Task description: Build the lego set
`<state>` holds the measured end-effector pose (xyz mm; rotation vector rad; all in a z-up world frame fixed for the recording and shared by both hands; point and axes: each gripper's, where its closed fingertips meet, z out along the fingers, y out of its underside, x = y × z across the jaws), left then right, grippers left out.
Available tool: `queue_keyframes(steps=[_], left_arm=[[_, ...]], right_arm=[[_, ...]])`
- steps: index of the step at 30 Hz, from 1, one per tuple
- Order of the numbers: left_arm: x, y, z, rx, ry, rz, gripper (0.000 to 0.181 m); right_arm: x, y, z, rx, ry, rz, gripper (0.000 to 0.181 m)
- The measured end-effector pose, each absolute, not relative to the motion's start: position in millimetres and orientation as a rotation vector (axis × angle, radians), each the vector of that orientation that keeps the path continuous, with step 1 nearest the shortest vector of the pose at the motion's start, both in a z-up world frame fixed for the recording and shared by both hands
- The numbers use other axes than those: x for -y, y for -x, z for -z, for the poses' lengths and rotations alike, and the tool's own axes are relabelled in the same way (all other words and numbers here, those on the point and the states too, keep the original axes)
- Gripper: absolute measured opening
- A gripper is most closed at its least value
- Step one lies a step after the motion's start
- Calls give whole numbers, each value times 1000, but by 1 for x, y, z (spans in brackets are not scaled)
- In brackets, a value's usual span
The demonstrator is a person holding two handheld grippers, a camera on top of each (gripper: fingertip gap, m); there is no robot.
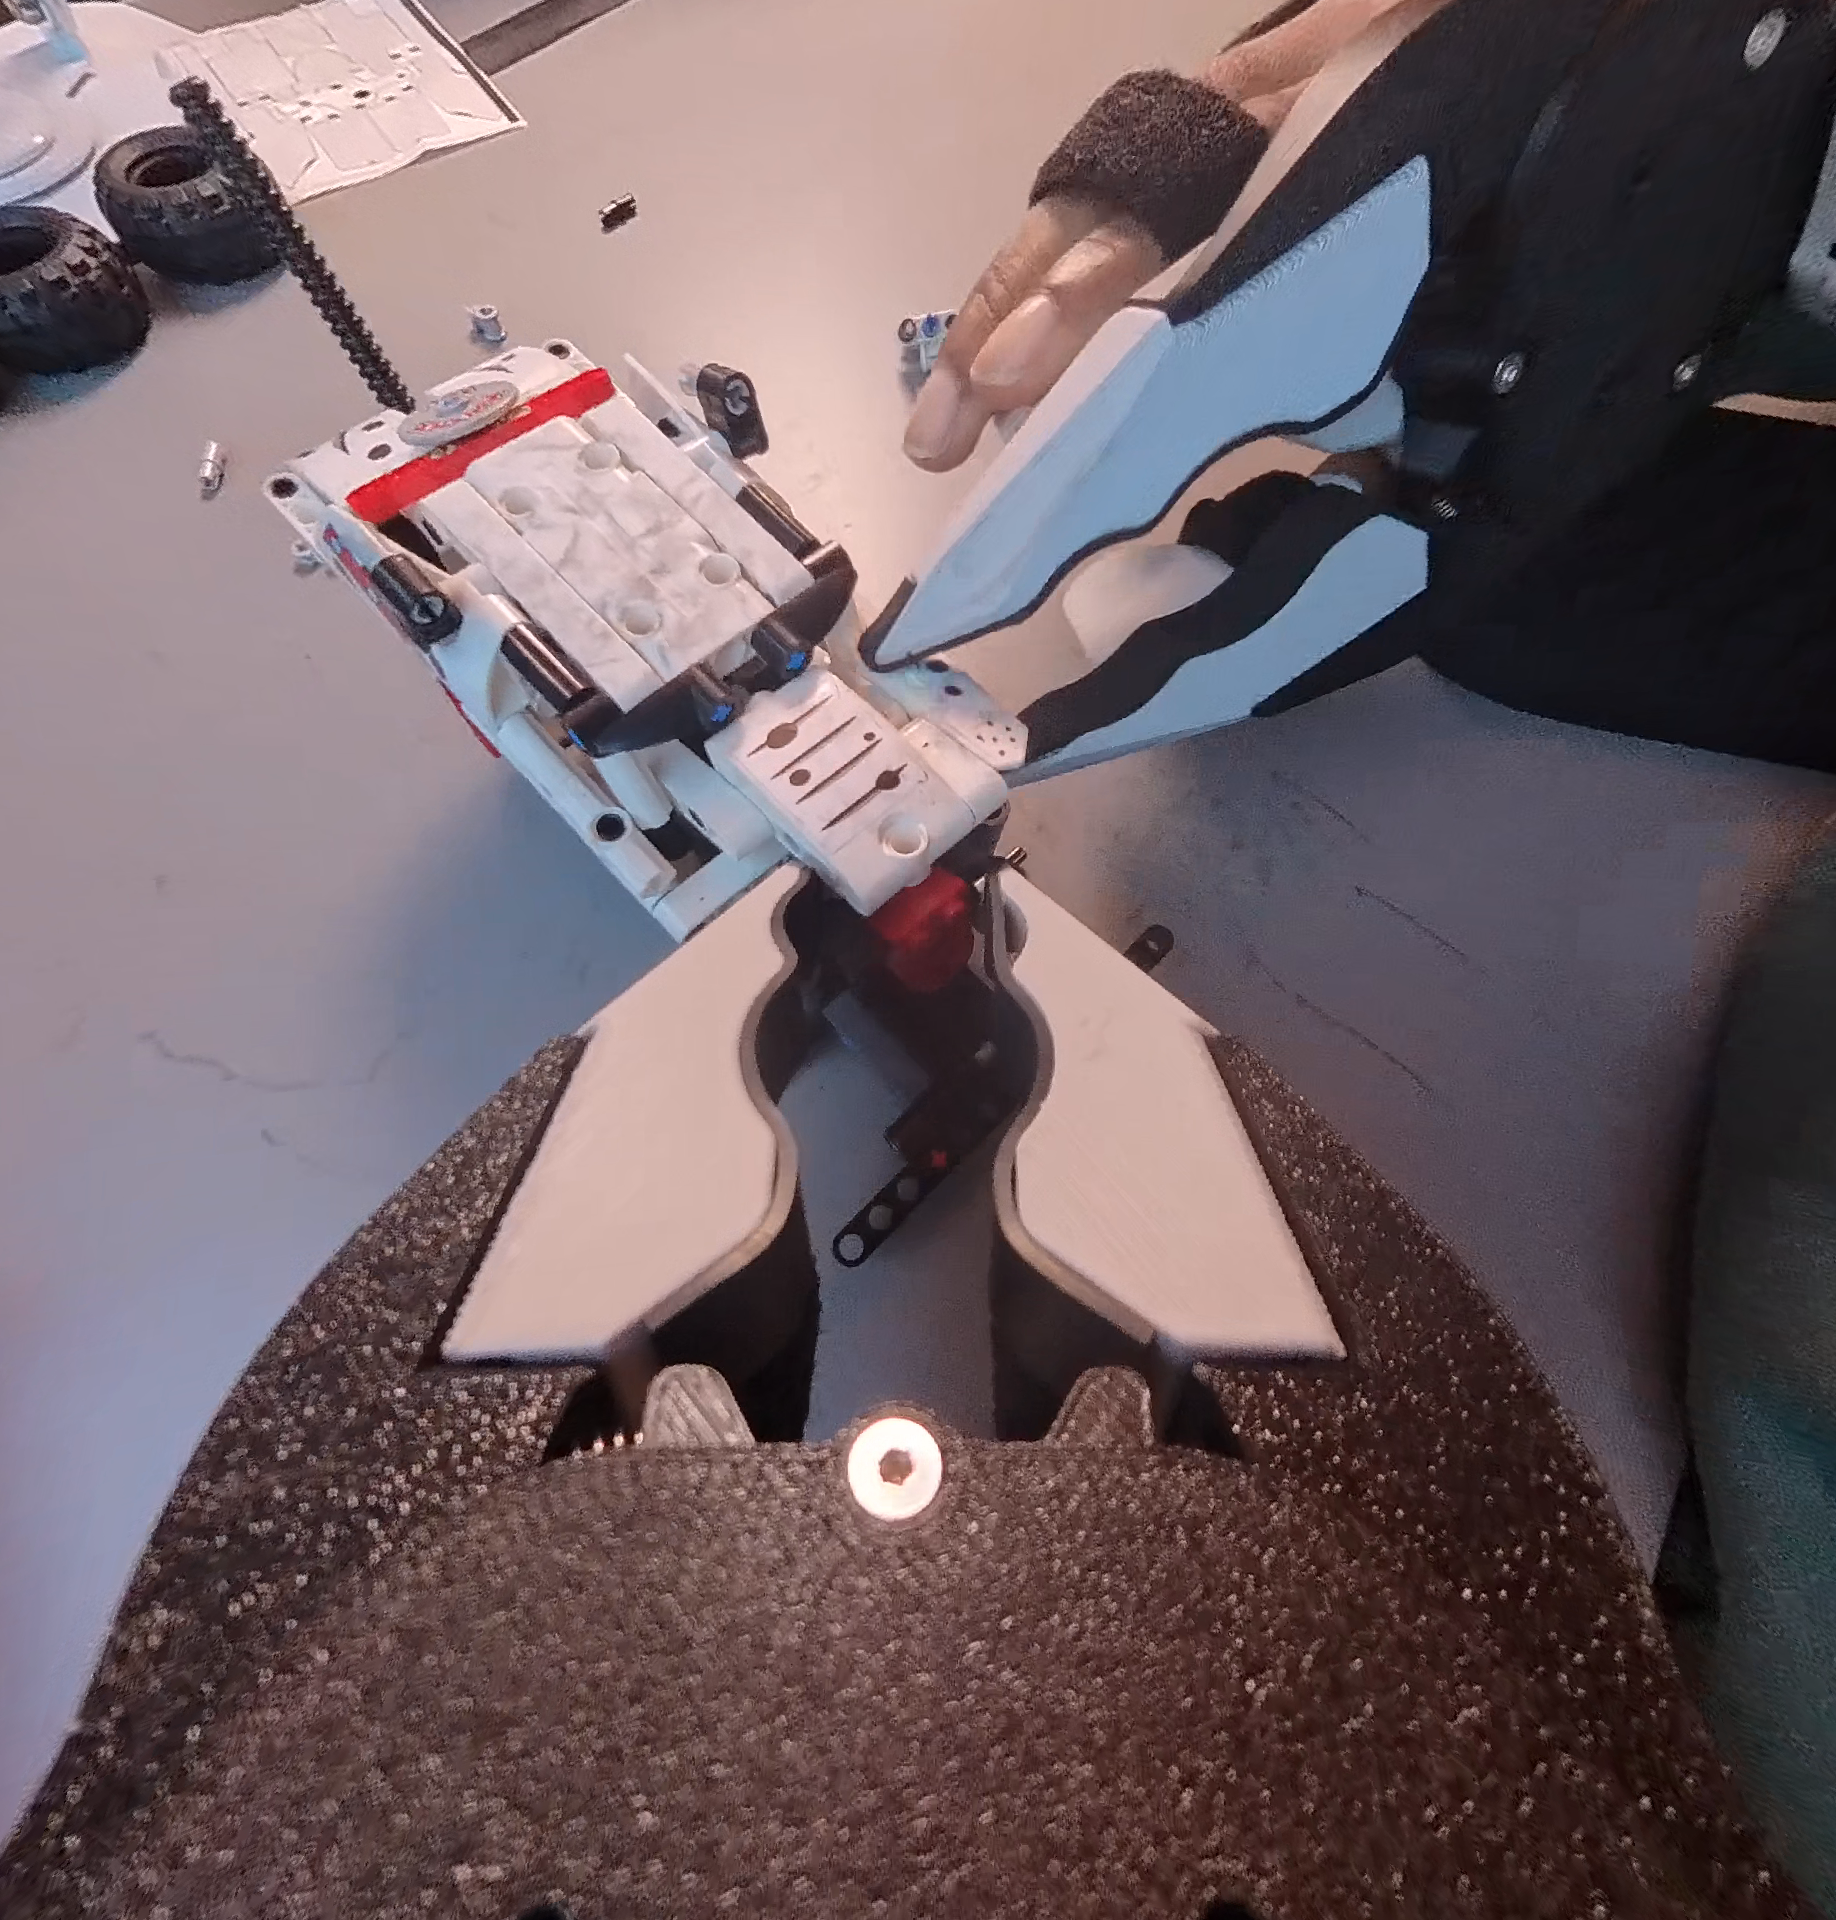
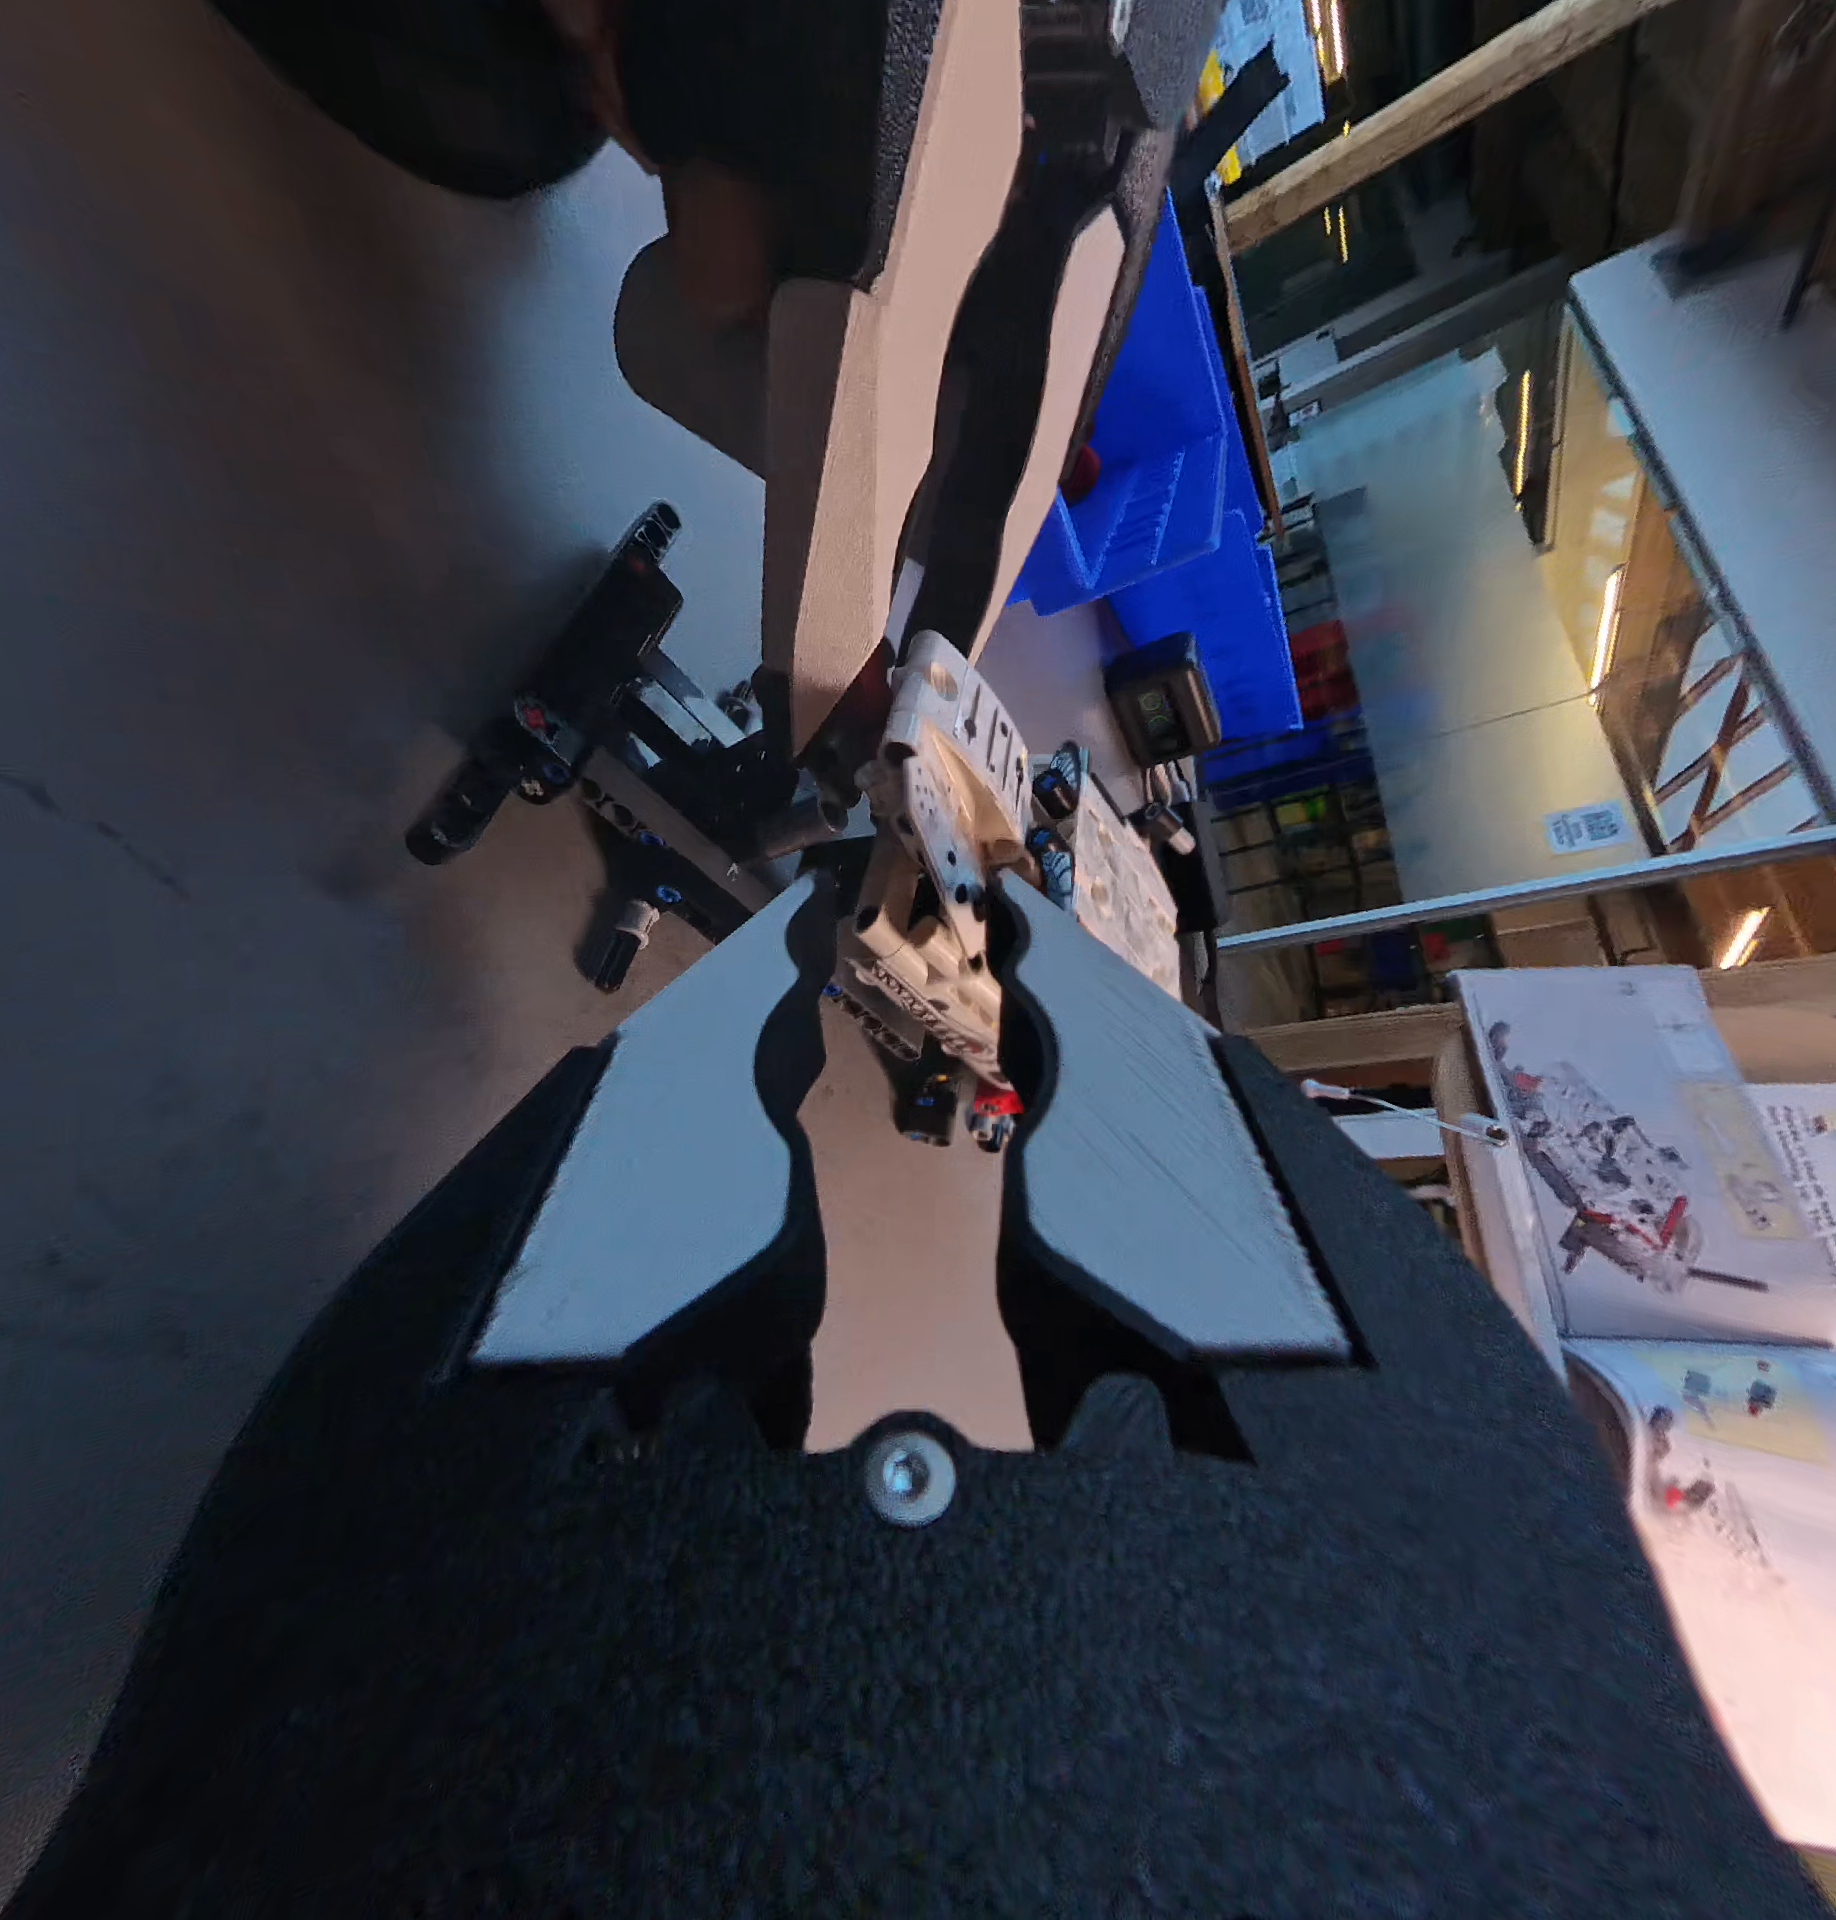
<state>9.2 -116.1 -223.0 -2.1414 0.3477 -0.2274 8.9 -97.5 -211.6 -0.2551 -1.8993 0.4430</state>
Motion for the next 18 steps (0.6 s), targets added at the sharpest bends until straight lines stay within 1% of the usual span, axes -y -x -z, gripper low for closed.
queue_keyframes(steps=[2,5,8,9,10,12,14,18], left_arm=[[117,-9,223,-345,2130,278,28],[118,-7,221,-326,2126,318,28],[117,-10,218,-249,2127,325,44],[116,-9,218,-213,2132,286,47],[115,-7,219,-173,2139,226,47],[112,2,222,-125,2144,54,40],[109,7,224,-101,2159,-61,43],[102,15,226,-50,2156,-103,41]], right_arm=[[105,-6,206,1864,177,-440,16],[109,-4,206,1857,90,-370,8],[110,0,202,1832,112,-347,6],[110,1,202,1812,121,-336,6],[111,2,203,1799,137,-335,6],[113,3,203,1771,170,-341,6],[114,7,203,1751,202,-336,6],[111,12,203,1731,230,-299,5]])
